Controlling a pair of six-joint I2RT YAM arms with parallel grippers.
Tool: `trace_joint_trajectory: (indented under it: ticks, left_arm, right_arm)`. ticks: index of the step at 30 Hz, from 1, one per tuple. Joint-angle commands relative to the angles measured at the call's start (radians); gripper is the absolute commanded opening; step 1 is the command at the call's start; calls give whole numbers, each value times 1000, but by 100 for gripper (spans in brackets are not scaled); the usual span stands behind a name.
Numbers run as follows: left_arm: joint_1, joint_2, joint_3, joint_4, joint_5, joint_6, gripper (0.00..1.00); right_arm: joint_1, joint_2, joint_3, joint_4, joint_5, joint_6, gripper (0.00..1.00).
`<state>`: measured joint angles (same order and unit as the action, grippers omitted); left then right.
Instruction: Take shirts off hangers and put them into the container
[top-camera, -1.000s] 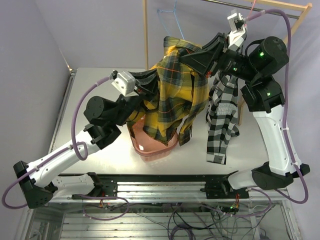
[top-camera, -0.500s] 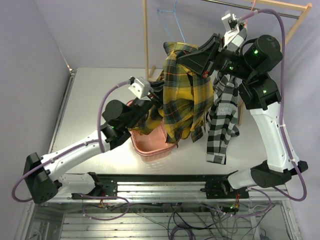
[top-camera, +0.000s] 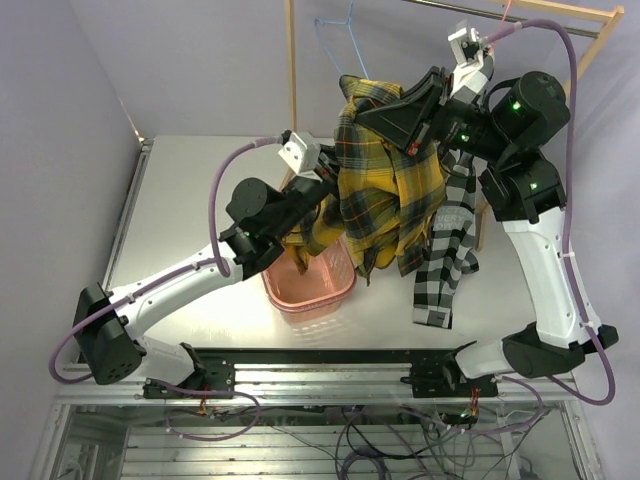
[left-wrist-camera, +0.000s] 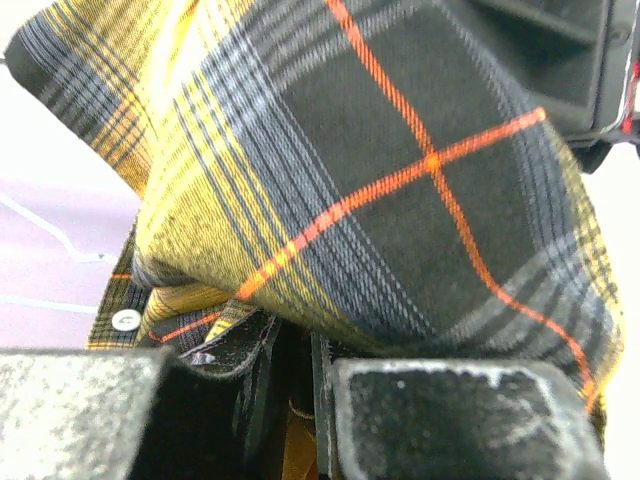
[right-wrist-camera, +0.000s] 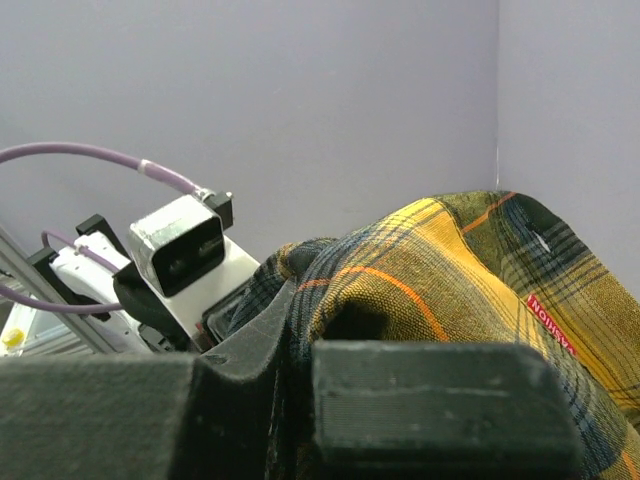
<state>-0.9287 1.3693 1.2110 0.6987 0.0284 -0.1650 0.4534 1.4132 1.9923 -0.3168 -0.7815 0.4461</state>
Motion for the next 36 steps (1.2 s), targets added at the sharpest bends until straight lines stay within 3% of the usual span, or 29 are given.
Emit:
trace_joint_trajectory:
  ticks: [1,11,15,16,17,21,24,27,36]
  left_arm:
    - [-10,-11,89,46,60,-23,21]
    - [-10,-229,-177,-64,-166,79,25]
    - [-10,-298,-246,-173,-251,89,58]
    - [-10,-308,-251,-217,-249,101,75]
    - [-11,-316,-250,-254,-247,116,81]
    - [-11,-370,-228,-431,-342,144,81]
    - [-11,-448,-227,-513,-541,136,76]
    - [-10,-522,-234,-528,-720,149,79]
    - [-8,-658,-288,-549,-868,174,79]
  right_arm:
    - [2,-38,-9,35,4,-20,0]
    - [2,-38,-17,55,-40,-2,0]
    - [2,-3,-1,101,-93,45,0]
    - [2,7,2,113,-107,55,0]
    - [2,18,2,128,-118,73,0]
    - [2,58,14,168,-150,107,0]
    - [4,93,35,186,-178,130,0]
    - [7,115,56,211,-198,149,0]
    - [27,171,87,283,-249,207,0]
